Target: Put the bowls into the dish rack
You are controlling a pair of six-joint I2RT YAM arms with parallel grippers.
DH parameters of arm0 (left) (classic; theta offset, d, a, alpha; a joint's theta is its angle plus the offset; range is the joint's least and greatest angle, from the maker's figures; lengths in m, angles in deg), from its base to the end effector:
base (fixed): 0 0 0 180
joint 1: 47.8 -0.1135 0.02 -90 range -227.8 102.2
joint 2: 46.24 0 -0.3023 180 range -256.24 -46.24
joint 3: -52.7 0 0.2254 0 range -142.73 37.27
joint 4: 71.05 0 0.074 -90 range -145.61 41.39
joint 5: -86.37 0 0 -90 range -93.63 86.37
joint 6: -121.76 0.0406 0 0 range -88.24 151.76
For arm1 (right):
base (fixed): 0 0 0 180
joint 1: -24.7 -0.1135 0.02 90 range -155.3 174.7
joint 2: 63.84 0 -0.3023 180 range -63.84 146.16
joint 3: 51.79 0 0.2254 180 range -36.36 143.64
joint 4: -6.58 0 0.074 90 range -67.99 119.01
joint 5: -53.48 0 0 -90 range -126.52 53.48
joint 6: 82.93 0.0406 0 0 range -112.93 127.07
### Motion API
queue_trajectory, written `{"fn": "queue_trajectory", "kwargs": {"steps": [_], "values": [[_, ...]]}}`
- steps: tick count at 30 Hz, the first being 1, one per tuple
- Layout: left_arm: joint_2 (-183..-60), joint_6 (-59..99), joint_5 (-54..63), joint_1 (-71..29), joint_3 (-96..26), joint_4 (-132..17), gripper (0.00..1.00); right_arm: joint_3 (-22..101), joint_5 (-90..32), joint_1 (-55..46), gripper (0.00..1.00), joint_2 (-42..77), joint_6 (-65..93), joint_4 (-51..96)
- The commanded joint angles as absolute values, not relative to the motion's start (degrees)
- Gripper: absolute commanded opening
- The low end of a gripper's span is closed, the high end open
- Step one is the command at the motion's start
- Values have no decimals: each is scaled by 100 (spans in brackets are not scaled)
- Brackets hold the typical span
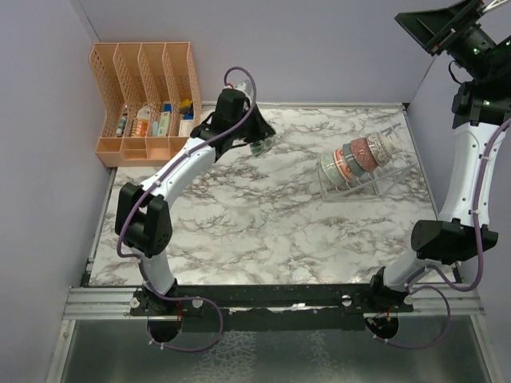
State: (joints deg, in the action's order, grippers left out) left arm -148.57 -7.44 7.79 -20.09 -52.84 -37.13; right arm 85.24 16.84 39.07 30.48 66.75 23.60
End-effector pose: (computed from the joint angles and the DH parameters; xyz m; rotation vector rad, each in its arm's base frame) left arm 0.3570 -0.1966 0.3633 -0.0968 2.2277 -0.8842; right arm 0.2957 -0.0421 0.6104 -0.0396 1.4073 1.1838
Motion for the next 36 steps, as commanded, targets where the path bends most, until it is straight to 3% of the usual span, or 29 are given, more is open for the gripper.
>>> {"fn": "queue_trajectory", "kwargs": {"steps": [1, 9, 12, 19, 36], "values": [[-14720, -3065, 2130, -1816, -5806, -6222, 0, 8641, 1629, 3946, 96, 3241, 7808, 1205], [-16011, -5886, 2256, -1397, -6720, -9327, 0, 8648, 1656, 3946, 96, 3268, 8237, 620], [-16701, -6558, 2175, -1142, -7550, -9859, 0, 8570, 1682, 3946, 96, 3227, 8246, 565], [-18212, -7702, 1905, -525, -9436, -10052, 0, 8377, 1774, 3955, 96, 3144, 8281, 454], [-19450, -8574, 1537, -88, -10489, -9614, 0, 7939, 1999, 4110, 96, 3038, 8449, 58]]}}
